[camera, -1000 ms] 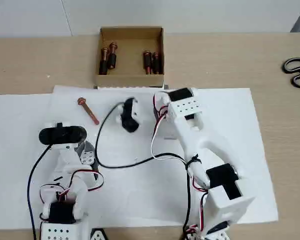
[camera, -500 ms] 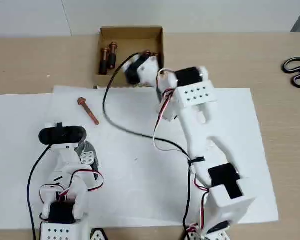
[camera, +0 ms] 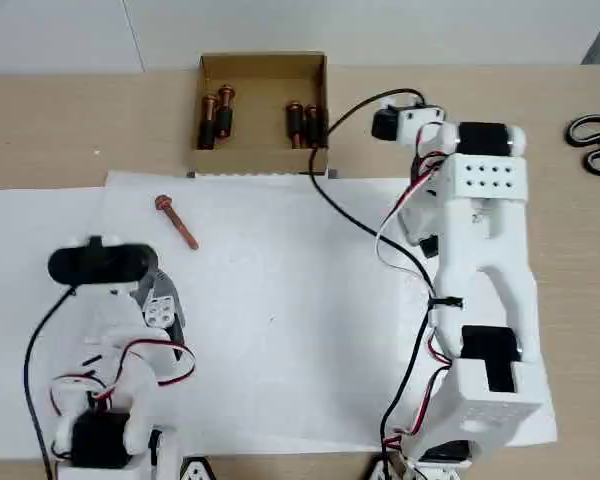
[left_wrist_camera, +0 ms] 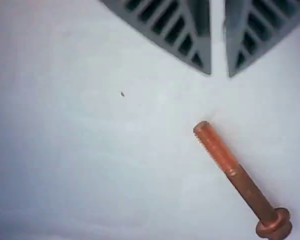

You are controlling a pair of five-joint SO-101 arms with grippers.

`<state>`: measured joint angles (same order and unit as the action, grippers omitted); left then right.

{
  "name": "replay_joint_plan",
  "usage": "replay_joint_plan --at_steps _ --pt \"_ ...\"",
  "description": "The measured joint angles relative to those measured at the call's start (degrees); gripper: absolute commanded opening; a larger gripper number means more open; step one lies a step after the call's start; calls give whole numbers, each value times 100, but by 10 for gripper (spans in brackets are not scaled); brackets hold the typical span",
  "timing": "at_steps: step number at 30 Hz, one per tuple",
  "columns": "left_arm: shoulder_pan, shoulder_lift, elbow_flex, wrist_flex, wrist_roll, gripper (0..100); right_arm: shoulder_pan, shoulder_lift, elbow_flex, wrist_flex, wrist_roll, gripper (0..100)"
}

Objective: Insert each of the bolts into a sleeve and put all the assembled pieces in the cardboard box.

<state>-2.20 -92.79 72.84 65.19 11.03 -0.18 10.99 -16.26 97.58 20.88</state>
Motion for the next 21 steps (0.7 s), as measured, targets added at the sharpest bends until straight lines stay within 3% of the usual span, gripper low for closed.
replay_joint_plan --at_steps 9,16,21 --pt "0 3648 -3349 941 9 8 79 0 0 9 -255 6" --pt "0 6251 -5952 1415 1125 7 97 0 360 9 -492 8" --pt "-97 7429 -6602 1389 1837 7 273 0 501 9 -501 9"
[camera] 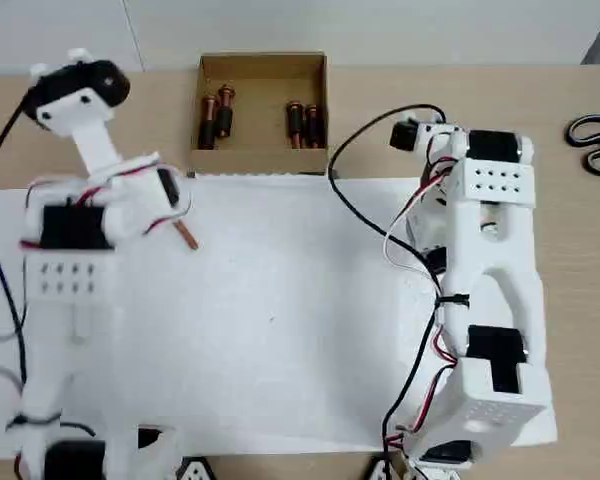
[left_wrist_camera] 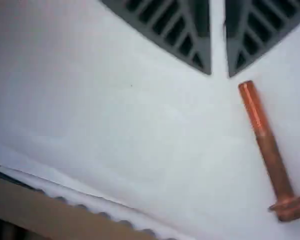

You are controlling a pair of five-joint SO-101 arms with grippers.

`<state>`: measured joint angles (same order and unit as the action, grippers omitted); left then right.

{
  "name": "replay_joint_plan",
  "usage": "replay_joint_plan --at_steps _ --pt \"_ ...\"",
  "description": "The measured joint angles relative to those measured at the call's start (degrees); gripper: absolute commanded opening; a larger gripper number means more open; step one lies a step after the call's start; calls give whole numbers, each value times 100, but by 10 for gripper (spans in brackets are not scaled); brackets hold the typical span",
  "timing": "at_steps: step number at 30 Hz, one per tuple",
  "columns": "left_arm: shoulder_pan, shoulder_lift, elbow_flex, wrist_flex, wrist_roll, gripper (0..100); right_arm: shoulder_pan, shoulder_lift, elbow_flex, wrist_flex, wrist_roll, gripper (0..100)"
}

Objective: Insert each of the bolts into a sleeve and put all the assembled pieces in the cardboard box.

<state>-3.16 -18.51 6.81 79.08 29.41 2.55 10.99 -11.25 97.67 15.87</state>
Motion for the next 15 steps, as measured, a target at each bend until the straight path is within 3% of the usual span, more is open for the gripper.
replay_joint_plan --at_steps 7,15 --pt "-149 1266 -26 -316 1160 10 273 0 0 -167 0 9" --pt "-149 1829 -26 -1073 1275 13 360 0 0 -378 0 9"
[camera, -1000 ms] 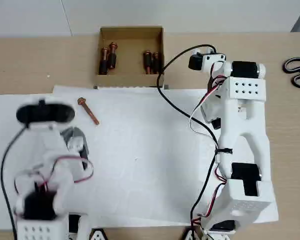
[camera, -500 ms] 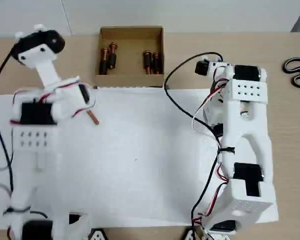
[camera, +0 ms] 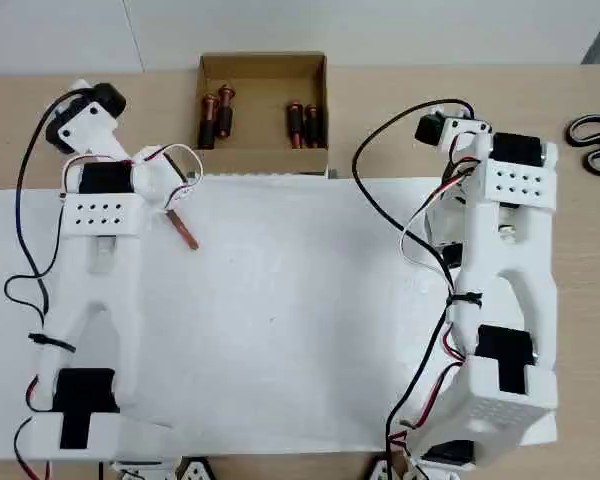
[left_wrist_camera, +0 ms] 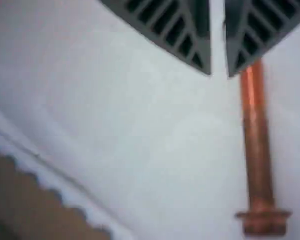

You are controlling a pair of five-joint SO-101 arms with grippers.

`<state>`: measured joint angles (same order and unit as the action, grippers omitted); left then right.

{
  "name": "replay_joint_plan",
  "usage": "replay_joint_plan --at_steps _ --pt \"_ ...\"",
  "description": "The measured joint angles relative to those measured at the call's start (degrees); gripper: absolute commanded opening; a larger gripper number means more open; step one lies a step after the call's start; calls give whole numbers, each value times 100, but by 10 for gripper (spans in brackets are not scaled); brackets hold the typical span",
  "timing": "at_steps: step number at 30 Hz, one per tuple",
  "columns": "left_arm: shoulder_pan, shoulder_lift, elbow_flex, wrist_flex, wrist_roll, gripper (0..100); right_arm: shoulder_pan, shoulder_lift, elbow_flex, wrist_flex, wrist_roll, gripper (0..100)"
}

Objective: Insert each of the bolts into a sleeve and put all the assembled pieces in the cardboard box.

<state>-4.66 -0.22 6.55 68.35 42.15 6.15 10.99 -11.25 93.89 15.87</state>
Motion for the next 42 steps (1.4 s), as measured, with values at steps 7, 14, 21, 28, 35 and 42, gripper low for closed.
replay_joint_plan --at_steps 7,14,21,28,35,42 --pt "0 571 0 -501 18 103 0 0 18 -211 0 9" --pt "-62 1064 0 -668 35 107 0 0 18 -308 0 9" --pt "-387 1556 -220 -730 35 107 0 0 18 -413 0 9" --pt "-457 2215 -712 -730 35 106 0 0 18 -413 0 9" --pt "-396 2470 -932 -730 35 104 0 0 18 -413 0 9" --pt "-220 2523 -932 -695 35 104 0 0 18 -413 0 9"
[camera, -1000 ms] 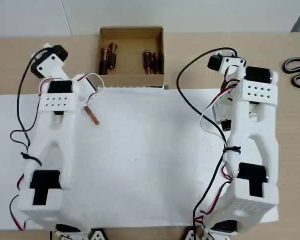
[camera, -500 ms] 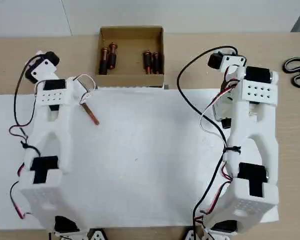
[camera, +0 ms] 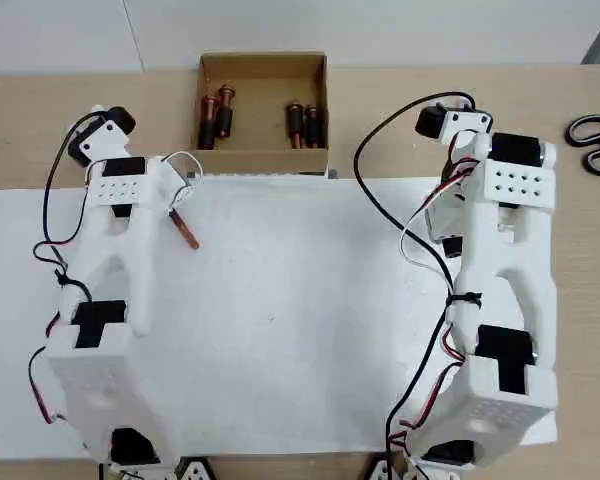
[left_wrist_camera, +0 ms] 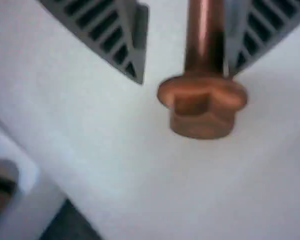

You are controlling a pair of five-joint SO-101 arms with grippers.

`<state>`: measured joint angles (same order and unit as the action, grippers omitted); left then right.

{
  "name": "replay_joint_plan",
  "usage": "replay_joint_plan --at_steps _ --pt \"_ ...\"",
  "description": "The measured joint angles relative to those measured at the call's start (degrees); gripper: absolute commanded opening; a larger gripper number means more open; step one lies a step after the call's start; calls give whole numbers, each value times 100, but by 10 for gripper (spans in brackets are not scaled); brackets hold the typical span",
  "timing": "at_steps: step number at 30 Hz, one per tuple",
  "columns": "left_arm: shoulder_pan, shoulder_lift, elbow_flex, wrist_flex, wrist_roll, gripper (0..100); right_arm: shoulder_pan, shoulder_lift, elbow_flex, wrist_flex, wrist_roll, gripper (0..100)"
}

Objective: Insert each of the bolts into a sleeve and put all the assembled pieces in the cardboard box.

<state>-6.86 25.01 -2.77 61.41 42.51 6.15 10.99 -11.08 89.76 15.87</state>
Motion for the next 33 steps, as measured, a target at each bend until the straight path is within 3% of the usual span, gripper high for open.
replay_joint_plan --at_steps 4,8,22,33 --pt "132 0 0 132 0 100 0 0 0 0 0 9" --pt "105 0 0 158 0 6 0 0 0 0 -114 9" --pt "-9 9 -62 158 0 6 -246 0 387 -9 -158 9" --pt "105 -1143 -1099 1547 -149 6 -835 -1433 396 422 -158 5"
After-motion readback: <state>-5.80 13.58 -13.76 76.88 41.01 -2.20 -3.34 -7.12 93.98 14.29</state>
